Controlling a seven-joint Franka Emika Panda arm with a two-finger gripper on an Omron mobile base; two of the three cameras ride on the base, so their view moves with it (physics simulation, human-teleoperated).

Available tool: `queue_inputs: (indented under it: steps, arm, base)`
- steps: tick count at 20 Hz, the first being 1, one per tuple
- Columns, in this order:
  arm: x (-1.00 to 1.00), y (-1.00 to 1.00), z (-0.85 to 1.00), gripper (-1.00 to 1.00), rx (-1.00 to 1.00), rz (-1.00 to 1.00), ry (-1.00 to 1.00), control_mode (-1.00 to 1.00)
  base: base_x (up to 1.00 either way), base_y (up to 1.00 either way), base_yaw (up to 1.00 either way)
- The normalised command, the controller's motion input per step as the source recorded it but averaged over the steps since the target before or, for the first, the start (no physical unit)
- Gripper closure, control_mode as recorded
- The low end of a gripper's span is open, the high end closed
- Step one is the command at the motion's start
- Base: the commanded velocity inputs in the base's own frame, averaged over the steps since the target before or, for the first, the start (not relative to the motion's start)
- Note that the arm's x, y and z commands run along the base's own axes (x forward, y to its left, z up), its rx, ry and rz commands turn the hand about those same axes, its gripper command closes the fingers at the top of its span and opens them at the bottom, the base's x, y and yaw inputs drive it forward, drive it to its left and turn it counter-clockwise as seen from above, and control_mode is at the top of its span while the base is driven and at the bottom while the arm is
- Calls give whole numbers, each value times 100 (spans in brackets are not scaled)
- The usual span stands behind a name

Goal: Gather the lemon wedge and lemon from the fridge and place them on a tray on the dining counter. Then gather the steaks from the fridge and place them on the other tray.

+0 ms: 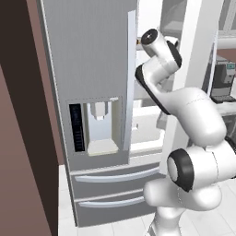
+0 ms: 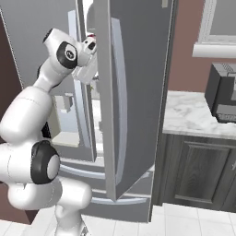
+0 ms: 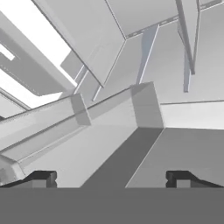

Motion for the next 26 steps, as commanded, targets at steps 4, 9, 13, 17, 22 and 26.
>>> queue_inputs:
  steps: [4, 9, 13, 17, 22, 26]
  arm:
    - [-30, -82, 1, -100, 0, 0, 0, -100]
    - [-37, -84, 1, -100, 0, 0, 0, -100]
    - [-36, -89, 3, -100, 0, 0, 0, -100]
    - [-29, -90, 6, -100, 0, 0, 0, -100]
    - [-23, -87, 3, -100, 0, 0, 0, -100]
    - [-5, -71, 0, -100, 1, 0, 0, -100]
  base:
    - [0, 0, 0]
    - [0, 0, 0]
    - [0, 0, 0]
    - [0, 0, 0]
    - [0, 0, 0]
    - [0, 0, 0]
